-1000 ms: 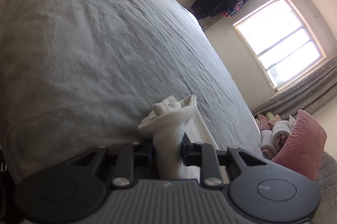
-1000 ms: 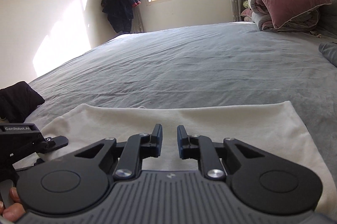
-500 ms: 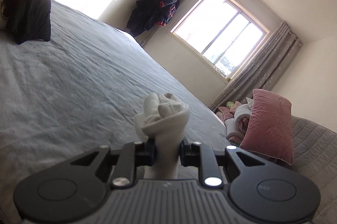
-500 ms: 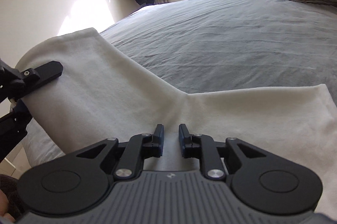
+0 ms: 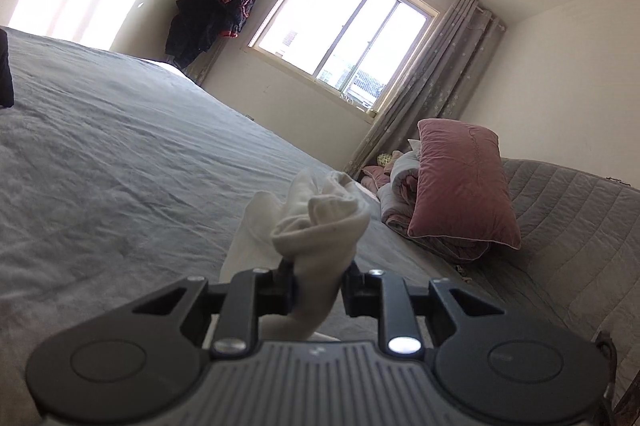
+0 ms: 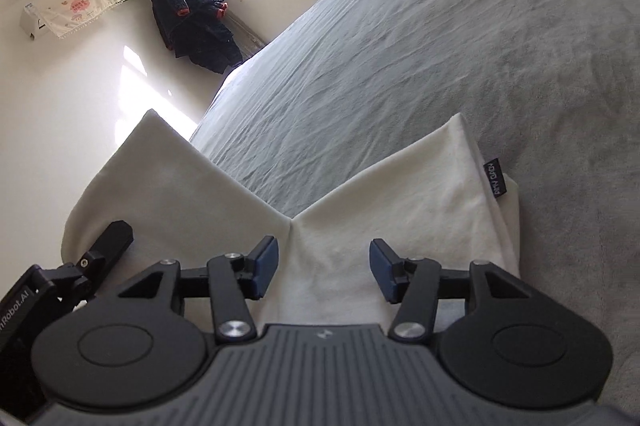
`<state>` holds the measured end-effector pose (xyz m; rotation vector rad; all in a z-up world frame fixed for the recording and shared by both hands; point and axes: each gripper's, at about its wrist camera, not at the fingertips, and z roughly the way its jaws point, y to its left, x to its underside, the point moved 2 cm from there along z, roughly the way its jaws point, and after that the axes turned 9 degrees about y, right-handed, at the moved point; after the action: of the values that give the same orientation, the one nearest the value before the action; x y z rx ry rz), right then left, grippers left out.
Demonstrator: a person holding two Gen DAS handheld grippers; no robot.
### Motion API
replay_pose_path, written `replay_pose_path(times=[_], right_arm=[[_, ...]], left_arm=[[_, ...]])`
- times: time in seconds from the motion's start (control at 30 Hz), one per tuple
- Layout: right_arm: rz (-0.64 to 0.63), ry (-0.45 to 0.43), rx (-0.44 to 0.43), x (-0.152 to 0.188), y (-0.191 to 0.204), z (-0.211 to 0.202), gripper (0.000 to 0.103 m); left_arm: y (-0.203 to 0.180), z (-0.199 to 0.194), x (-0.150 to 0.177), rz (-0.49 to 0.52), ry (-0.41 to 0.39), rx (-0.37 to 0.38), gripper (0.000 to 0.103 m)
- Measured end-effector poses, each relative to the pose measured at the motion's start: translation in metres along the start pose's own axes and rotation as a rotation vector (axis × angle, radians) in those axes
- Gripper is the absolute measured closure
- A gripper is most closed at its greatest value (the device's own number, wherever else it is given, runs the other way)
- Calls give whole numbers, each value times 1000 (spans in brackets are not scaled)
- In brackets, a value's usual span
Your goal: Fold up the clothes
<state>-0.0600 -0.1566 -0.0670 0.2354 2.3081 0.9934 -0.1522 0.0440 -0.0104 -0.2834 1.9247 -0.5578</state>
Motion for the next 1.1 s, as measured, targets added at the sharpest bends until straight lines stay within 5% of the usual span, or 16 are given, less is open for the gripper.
replay_pose_path(times=[0.27, 0.43, 0.7, 0.93, 1.1], right_arm=[[190, -45, -119, -1, -30, -31, 42], [311, -69, -170, 5, -51, -42, 41], [381, -56, -226, 13, -57, -48, 39], [225, -22, -128, 3, -31, -40, 40], [102, -19, -19, 2, -11, -27, 70]], left_arm=[[-29, 20, 39, 140, 154, 60, 76], [-38, 35, 66, 273, 310, 114, 60], [-45, 6, 76, 439, 321, 251, 41], [-11, -8, 48, 248, 310, 297, 43], [24, -2, 24, 89, 242, 182, 72]])
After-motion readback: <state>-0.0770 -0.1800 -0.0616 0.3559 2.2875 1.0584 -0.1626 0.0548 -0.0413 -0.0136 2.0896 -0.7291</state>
